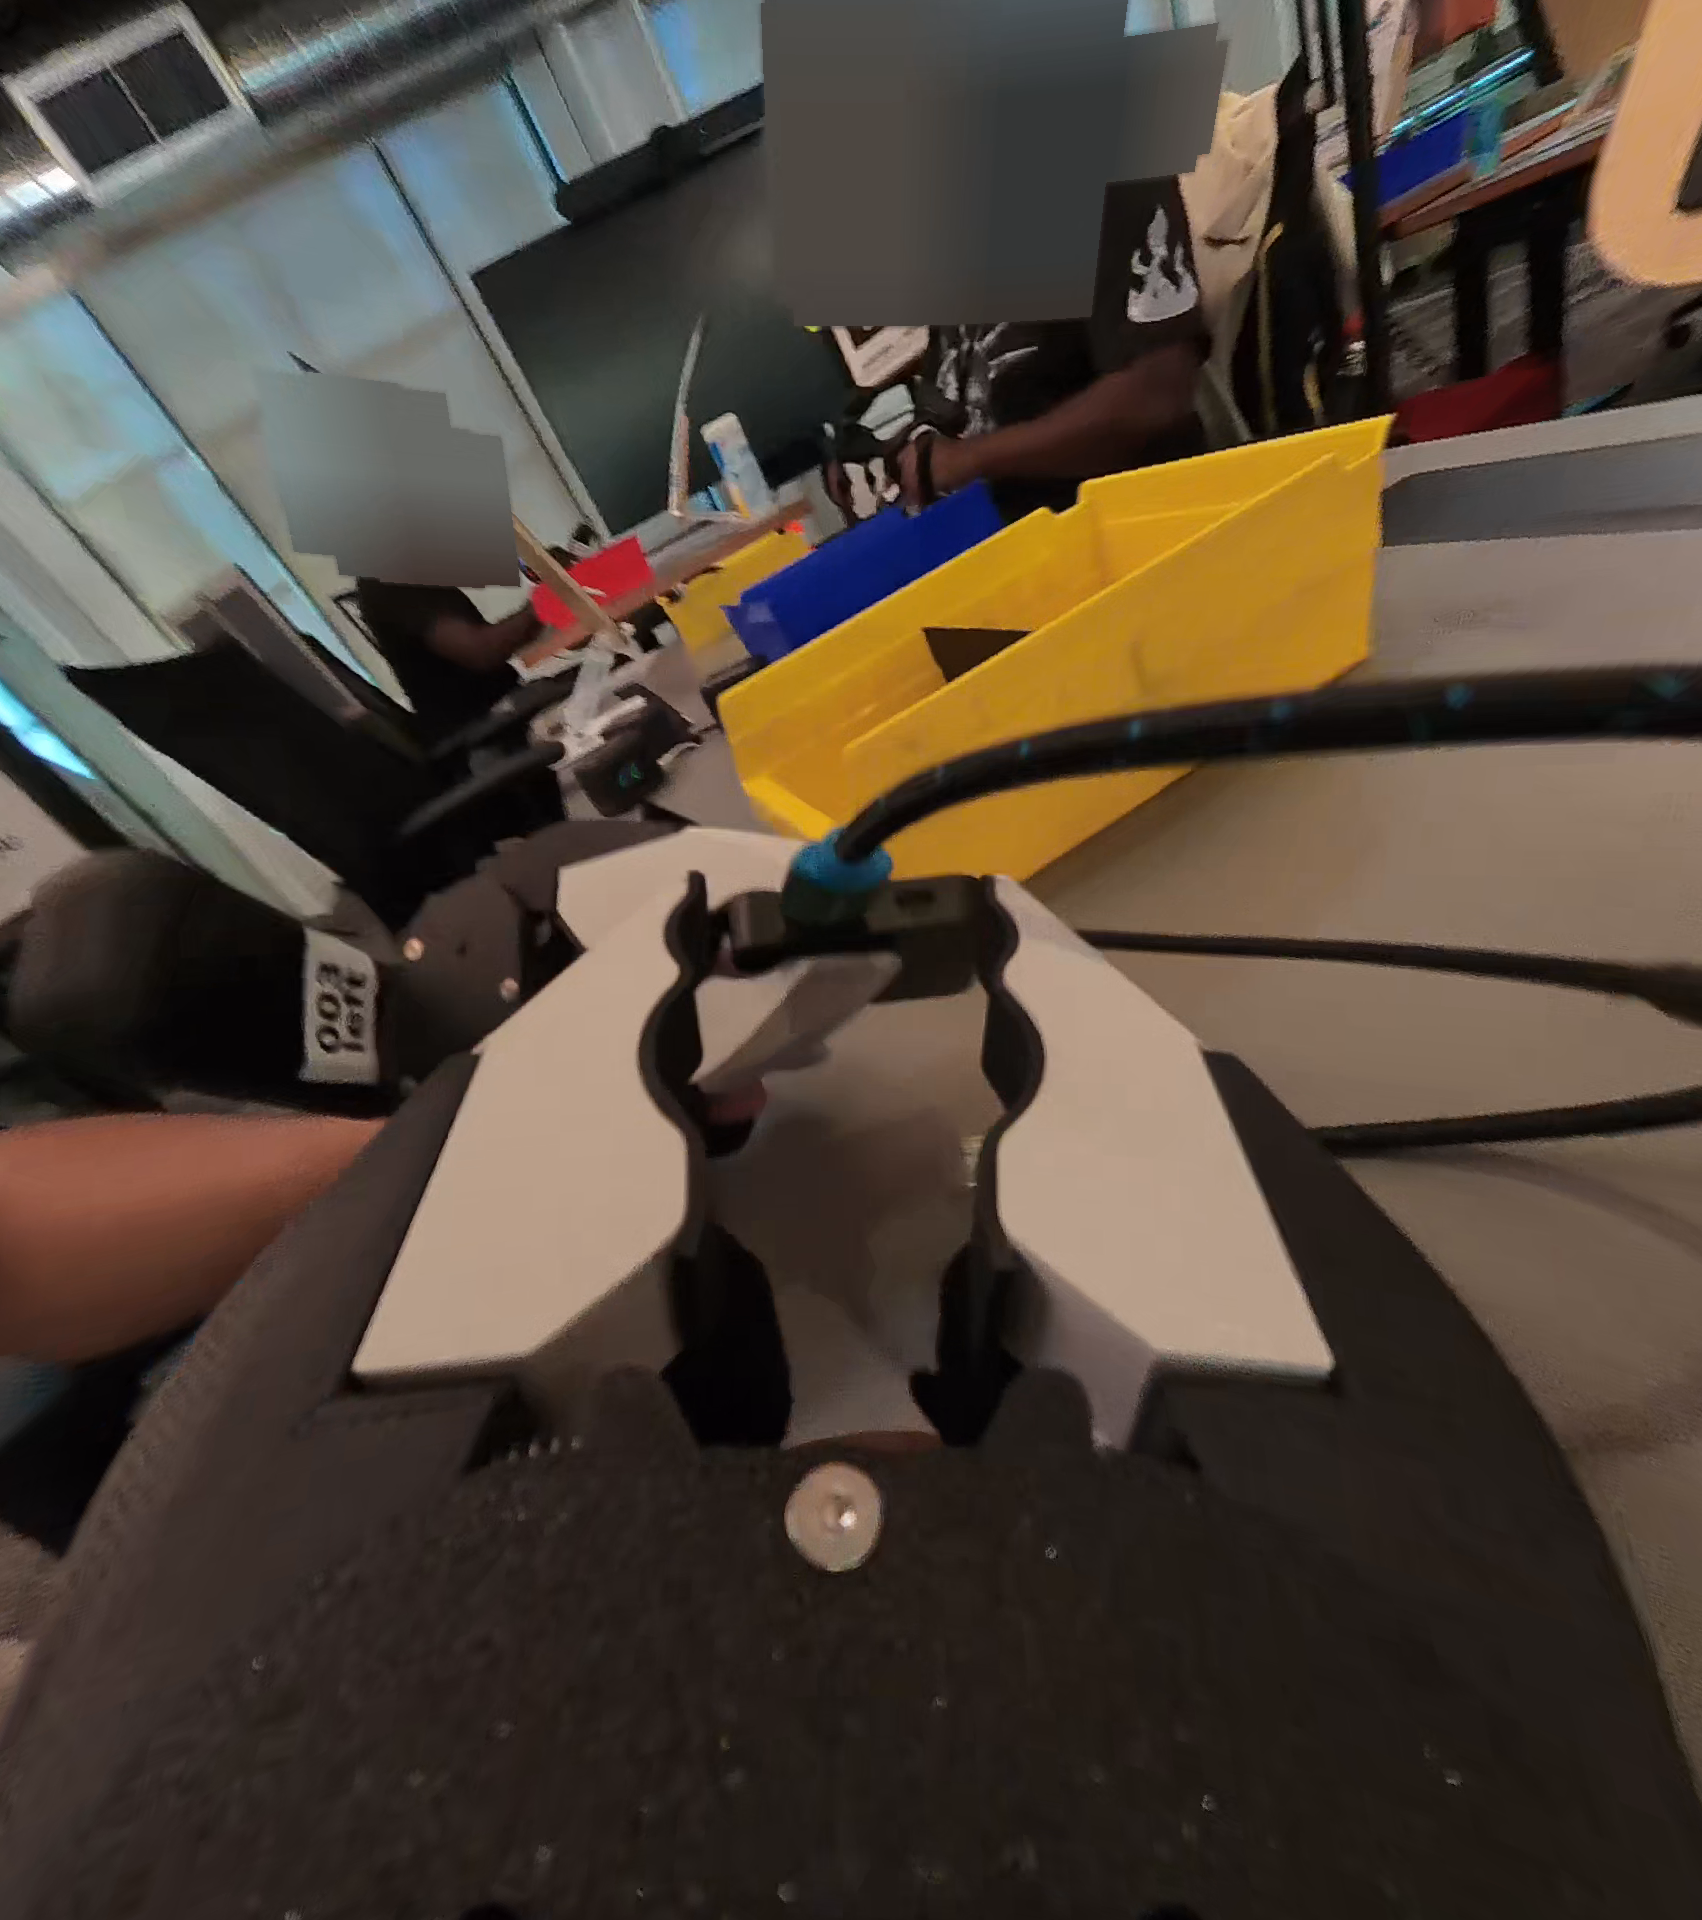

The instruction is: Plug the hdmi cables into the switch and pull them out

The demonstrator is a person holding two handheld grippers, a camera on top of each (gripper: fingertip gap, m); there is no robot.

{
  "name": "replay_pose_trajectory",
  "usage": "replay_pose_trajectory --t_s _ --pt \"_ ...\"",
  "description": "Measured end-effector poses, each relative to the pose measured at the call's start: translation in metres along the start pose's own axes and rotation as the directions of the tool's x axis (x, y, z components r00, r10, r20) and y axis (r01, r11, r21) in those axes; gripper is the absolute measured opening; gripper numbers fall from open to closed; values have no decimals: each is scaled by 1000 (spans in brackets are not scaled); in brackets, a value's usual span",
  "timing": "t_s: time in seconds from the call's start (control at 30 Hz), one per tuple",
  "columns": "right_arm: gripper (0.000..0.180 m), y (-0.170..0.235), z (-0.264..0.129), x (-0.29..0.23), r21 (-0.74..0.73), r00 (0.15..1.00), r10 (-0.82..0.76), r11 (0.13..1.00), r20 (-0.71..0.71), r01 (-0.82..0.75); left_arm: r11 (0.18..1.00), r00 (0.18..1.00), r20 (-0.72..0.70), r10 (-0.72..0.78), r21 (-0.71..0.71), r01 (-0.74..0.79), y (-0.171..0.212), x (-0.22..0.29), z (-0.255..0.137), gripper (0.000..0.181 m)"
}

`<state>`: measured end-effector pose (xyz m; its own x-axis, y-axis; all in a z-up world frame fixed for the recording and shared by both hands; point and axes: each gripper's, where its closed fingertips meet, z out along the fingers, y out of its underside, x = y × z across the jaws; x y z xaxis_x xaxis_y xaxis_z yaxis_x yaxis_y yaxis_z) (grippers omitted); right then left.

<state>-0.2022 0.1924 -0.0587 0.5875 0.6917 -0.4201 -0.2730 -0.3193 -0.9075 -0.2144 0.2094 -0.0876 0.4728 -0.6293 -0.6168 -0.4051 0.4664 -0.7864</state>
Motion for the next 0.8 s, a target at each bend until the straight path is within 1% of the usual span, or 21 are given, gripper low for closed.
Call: replay_pose_trajectory --t_s 0.07,0.1,0.17,0.2,0.3,0.5,0.6,0.7,0.8 --pt "50 2 5 -3 -16 998 45 999 43 -44 1000 1000 -11 10 2 -10 -1 5 1 13" --pt "46 6 7 -2 -35 998 48 998 48 -46 1000 1000 -15 16 3 -16 -2 7 2 13" --pt "27 10 8 -1 -57 998 36 998 46 -33 1000 1000 -20 23 5 -23 -3 9 3 13" --pt "22 10 7 1 -57 999 29 998 32 -27 1000 1000 -25 19 6 -19 -3 10 3 13" --pt "22 12 5 1 -76 1000 0 997 15 1 1000 999 -37 11 -5 -11 -2 12 4 14" --pt "21 11 5 -4 -67 980 -177 983 -87 171 999 999 -28 -30 -39 29 -4 14 3 13" --pt "21 13 3 -7 -81 983 -162 985 -81 156 999 999 -29 17 -40 -18 -6 17 0 13" --pt "21 15 1 -7 -62 988 -134 990 -82 129 998 999 -28 33 -48 -34 -7 19 1 13" --pt "21 14 1 -4 -59 991 -109 993 -76 105 999 999 -50 -13 -33 11 -7 19 3 13"
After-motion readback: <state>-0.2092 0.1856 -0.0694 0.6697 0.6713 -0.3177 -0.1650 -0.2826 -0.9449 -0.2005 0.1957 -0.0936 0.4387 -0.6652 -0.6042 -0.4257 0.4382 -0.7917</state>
